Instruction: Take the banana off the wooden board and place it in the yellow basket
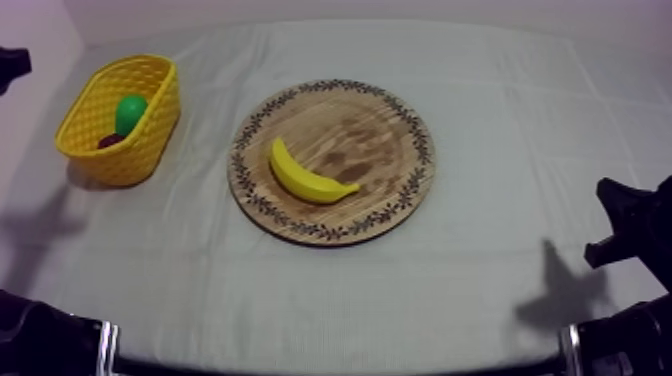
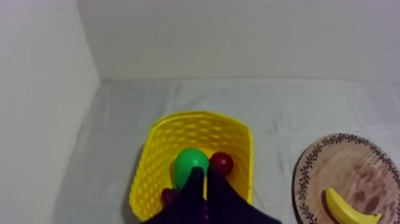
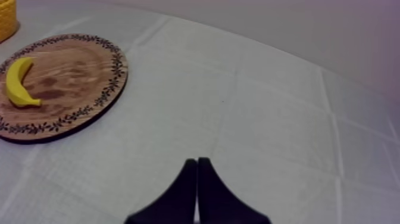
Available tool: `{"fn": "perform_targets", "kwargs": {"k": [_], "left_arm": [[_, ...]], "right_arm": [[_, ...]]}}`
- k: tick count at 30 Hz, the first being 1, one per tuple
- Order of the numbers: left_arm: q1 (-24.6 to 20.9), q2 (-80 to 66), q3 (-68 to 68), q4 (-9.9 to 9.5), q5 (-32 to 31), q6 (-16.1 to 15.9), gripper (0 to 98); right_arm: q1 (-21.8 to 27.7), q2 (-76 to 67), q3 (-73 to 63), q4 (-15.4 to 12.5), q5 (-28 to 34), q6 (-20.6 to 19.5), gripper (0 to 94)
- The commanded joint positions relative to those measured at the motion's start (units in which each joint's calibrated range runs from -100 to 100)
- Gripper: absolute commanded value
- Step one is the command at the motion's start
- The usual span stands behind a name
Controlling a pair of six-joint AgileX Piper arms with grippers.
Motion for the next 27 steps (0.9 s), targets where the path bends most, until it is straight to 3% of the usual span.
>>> {"fn": "perform_targets", "kwargs": {"k": [1,6,11,27], "left_arm": [[0.33,1.93,-5.90,1.06,2.08,-3.37,0.0],[1.30,5.12,-10.50,2.56,4.94,-6.90,0.0],[2.35,9.68,-16.02,3.46,7.61,-8.37,0.0],[8.02,22.12,-25.40,3.22,9.21,-10.09,0.0]], "right_arm": [[-0.04,0.00,-0.05,-0.01,0.00,0.02,0.3],[-0.04,0.00,-0.05,-0.01,0.00,0.02,0.3],[-0.04,0.00,-0.05,-0.01,0.00,0.02,0.3],[-0.04,0.00,-0.05,-0.01,0.00,0.02,0.3]]}}
